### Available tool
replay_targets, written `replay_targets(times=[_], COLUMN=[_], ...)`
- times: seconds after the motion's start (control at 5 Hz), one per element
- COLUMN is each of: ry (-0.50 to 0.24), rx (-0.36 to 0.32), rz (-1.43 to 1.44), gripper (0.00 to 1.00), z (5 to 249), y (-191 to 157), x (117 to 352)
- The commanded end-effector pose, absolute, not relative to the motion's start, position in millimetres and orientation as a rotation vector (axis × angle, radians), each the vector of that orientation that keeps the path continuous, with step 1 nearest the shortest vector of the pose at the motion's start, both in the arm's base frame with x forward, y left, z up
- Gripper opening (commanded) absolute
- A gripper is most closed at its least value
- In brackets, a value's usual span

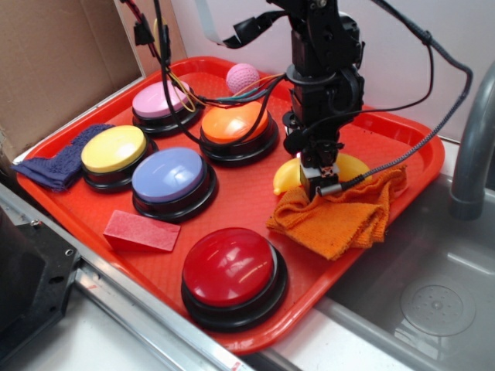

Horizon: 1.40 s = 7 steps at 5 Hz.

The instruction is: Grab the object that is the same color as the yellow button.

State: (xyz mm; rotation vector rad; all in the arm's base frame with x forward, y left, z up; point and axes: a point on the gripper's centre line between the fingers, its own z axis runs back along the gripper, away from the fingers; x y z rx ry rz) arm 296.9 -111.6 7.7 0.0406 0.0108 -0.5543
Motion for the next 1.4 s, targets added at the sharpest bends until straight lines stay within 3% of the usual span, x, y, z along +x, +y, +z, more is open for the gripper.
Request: replay_targets(times=[0.0,0.2,0.6,0.8,1.0,1.2], ry=[-0.011,-0.039,-0.154,-0.205,-0.2,-0.185], rx=[0.059,-0.016,-0.09,-0.115,-0.055,0.056], rz=[-0.446,-0.308,-0.183,-0.192,-0.156,-0.101], gripper=[0.0,0.0,0.0,0.0,0.0,0.0], z=[51.2,94.2,176.4,196.1,194.6,188.0], y=[-102.4,-85.8,-68.0,-63.2,-58.4,-52.4], x=[297.7,293.2,278.4,270.0,265.0,267.8])
